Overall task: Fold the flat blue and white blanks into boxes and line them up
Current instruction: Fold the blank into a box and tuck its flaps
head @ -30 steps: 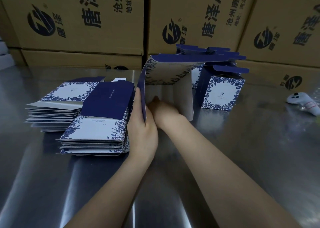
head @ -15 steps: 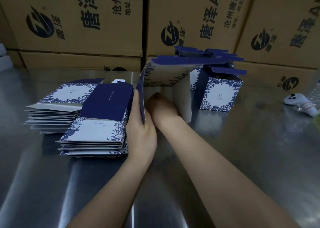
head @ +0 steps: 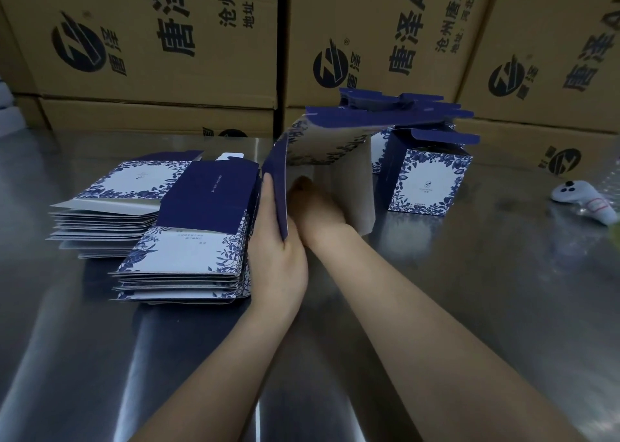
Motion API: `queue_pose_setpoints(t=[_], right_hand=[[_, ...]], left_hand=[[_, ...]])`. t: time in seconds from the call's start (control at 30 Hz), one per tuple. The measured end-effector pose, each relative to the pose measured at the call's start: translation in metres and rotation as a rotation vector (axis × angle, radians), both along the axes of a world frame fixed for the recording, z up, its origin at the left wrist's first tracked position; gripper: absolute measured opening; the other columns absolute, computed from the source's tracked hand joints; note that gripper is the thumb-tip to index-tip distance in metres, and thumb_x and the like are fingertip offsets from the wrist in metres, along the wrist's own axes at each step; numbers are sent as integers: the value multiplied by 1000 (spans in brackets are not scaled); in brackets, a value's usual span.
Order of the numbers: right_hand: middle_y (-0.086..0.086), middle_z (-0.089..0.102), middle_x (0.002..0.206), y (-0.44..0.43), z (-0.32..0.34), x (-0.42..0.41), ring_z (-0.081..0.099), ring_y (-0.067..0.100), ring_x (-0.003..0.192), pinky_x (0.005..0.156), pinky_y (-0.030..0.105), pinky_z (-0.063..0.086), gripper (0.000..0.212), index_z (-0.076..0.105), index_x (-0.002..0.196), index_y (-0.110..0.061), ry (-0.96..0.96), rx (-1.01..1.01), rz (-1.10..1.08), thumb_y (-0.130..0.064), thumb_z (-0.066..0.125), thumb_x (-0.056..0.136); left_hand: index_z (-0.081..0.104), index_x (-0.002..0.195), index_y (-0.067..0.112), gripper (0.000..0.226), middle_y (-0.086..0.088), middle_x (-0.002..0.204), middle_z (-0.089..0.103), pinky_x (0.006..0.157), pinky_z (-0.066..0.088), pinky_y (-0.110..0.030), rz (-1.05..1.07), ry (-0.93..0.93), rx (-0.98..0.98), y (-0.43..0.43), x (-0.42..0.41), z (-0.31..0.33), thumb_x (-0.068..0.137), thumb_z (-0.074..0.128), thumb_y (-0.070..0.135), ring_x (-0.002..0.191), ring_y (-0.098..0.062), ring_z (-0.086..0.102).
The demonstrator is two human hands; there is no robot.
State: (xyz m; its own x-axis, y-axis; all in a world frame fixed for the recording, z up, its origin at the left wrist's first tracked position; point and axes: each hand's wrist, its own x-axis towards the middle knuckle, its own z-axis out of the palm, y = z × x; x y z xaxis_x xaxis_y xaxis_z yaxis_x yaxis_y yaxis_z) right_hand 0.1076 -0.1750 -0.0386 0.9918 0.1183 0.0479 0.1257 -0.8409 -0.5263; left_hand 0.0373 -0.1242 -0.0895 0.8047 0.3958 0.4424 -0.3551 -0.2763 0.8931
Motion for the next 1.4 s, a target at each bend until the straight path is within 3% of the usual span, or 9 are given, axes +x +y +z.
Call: queue_pose_setpoints(t=[0.13,0.47,0.63,0.8,0.9,1.03,1.13,1.3,1.4], right_hand=[[12,63,111,-5,-1,-7,60,28,104,76,32,43,24,62,107,-11,-192,-109,-25,-23,43,101],[19,61,119,-11,3,-12,53,33,117,95,40,47,34,64,107,-3,-26,-176,80,-26,40,99],[18,60,117,-10,-1,-14,56,32,112,92,34,41,28,61,111,-3,-121,-132,35,-21,43,101],[14,68,106,-14,0,-12,63,29,101,79,29,44,22,67,93,-6,-123,-210,8,-17,48,96],[15,66,112,-15,0,-12,61,29,106,87,30,43,26,66,104,-6,-105,-223,31,-20,44,98],[17,64,114,-18,-4,-18,60,30,108,81,29,41,23,65,97,-9,-208,-177,24,-18,44,100],[15,62,113,-15,-5,-22,60,28,103,77,30,40,28,61,109,-7,-245,-247,104,-23,40,102],[13,59,115,-14,-3,-20,52,20,83,64,27,31,31,55,116,-8,-120,-323,212,-28,36,103],[13,58,119,-13,0,-16,58,27,98,71,30,38,33,53,119,-8,-76,-395,240,-31,35,103]], left_hand=[[23,156,34,57,-6,151,46,113,35,-49,25,0,15,-1,-1,0,102,35,20,140,-27,42],[26,156,32,56,8,156,39,112,27,-18,25,-8,23,-2,0,-3,104,37,12,143,-10,36],[23,156,35,58,-2,151,47,111,38,-44,25,21,20,1,1,-2,103,35,15,137,-23,45],[30,154,26,51,-8,144,52,84,38,1,69,45,12,2,3,-6,105,35,15,127,-23,50],[32,153,26,49,-8,144,52,105,41,-29,51,51,12,2,4,-4,105,36,17,131,-25,49],[32,153,33,54,-2,141,56,91,41,-21,35,30,4,2,2,-2,101,38,16,125,-23,52],[31,153,34,53,-3,144,54,106,40,-36,28,37,-5,1,0,-1,100,36,33,132,-25,48],[36,152,24,49,-5,145,53,107,37,-33,37,28,-28,1,2,-2,103,34,28,134,-22,47],[38,150,21,45,-8,144,53,110,37,-44,50,54,-53,2,5,-3,106,33,21,135,-24,46]])
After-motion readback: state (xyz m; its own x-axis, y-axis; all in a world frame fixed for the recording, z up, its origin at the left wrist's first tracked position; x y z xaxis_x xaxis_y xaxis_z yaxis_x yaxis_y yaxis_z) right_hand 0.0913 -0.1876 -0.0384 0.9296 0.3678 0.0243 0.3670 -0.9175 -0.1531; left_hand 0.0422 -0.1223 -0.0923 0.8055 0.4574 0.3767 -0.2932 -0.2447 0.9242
